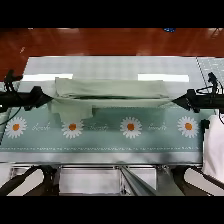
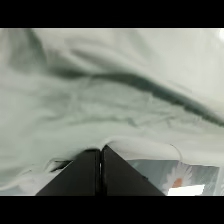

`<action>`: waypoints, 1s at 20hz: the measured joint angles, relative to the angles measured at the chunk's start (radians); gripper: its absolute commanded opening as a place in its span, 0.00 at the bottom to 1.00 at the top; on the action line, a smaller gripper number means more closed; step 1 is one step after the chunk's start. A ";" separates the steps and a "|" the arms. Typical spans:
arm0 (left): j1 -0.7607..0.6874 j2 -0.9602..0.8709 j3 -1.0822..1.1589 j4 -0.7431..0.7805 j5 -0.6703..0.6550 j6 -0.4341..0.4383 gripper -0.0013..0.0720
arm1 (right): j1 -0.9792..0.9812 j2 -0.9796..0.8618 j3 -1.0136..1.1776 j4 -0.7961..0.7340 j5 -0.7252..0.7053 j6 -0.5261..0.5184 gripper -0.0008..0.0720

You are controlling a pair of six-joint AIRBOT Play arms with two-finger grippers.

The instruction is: Fold the shirts.

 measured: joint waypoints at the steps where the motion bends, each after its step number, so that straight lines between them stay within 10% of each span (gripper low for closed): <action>1: -0.011 -0.039 0.039 -0.004 0.007 0.000 0.04 | 0.014 -0.019 0.008 0.028 -0.026 -0.004 0.04; 17: -0.142 -0.697 0.681 -0.021 -0.011 -0.091 0.05 | 0.076 -0.382 0.264 0.156 -0.219 -0.009 0.11; 19: -0.146 -0.719 0.696 -0.021 -0.015 -0.091 0.72 | 0.076 -0.415 0.287 0.175 -0.221 -0.005 0.57; 20: -0.148 -0.726 0.701 -0.020 -0.031 -0.094 0.71 | 0.076 -0.429 0.294 0.180 -0.221 -0.005 0.57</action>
